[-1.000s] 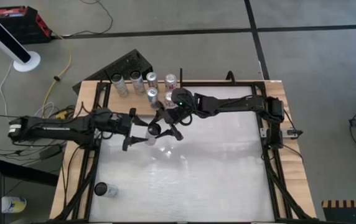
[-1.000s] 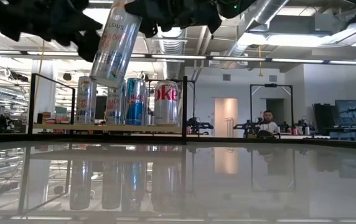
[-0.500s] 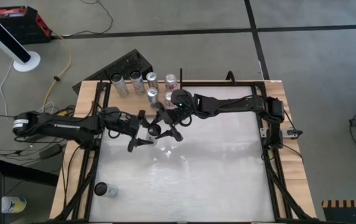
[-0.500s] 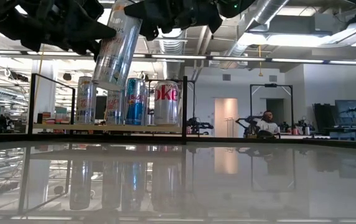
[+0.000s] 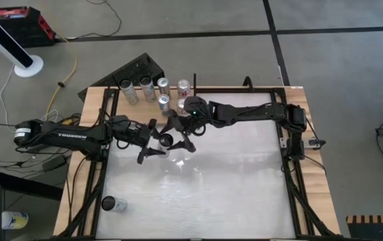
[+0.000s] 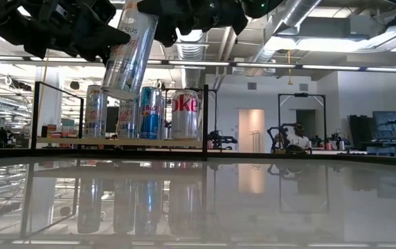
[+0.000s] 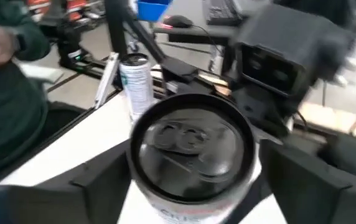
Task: Place canned beverage on shelf
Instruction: Put the yellow soda can on the shelf aligned with the other yellow soda can
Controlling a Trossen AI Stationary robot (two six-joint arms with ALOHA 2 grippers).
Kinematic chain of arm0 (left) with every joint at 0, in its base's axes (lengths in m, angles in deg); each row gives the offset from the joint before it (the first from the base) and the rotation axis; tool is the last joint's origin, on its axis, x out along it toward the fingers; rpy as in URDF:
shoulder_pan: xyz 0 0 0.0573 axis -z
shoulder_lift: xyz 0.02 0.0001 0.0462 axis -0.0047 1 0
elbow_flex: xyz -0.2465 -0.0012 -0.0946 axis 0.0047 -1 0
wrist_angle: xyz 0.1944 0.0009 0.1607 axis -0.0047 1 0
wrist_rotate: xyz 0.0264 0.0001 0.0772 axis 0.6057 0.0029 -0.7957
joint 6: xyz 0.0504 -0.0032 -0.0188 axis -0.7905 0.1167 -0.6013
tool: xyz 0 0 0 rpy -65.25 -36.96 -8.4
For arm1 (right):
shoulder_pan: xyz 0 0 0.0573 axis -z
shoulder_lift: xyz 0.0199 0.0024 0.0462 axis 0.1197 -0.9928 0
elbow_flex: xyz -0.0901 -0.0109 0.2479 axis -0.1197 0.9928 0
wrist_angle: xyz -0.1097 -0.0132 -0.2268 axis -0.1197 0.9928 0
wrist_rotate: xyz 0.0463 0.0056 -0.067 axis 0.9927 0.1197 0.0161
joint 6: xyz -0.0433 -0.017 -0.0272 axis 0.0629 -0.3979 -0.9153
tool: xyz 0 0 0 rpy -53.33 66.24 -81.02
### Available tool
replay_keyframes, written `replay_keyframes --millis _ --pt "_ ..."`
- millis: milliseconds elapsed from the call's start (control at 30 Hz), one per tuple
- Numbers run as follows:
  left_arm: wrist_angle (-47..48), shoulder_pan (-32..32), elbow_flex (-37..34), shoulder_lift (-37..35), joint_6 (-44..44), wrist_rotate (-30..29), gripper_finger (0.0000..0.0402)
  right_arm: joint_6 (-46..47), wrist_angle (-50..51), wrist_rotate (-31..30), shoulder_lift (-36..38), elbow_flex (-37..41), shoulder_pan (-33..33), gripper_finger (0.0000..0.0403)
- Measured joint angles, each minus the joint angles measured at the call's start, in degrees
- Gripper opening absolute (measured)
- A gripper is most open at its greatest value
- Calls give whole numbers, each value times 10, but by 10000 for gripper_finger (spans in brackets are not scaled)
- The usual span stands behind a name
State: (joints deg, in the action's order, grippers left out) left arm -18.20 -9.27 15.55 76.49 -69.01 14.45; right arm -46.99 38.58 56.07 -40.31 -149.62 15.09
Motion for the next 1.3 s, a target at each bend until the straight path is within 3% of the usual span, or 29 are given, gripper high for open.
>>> replay_keyframes --millis 100,333,633,767,1000,1100,1300 --pt "-1 0 0 1 -1 -18 225 26 49 -34 20 0 5 388" --pt "-4 1 0 -9 -5 -15 225 24 189 -116 80 -1 6 359" --pt "7 -12 0 -47 -16 -52 225 61 364 -156 118 12 5 357" --pt "20 -24 0 -75 -14 -89 225 80 292 -171 118 80 1 358" --pt "21 -33 0 -100 -12 -162 225 103 -54 -314 104 233 -26 358" --pt "19 -37 0 -103 -11 -163 225 103 -179 -319 106 270 -35 358" --pt "10 -41 0 -103 -1 -158 225 101 -292 -323 102 295 -44 358"
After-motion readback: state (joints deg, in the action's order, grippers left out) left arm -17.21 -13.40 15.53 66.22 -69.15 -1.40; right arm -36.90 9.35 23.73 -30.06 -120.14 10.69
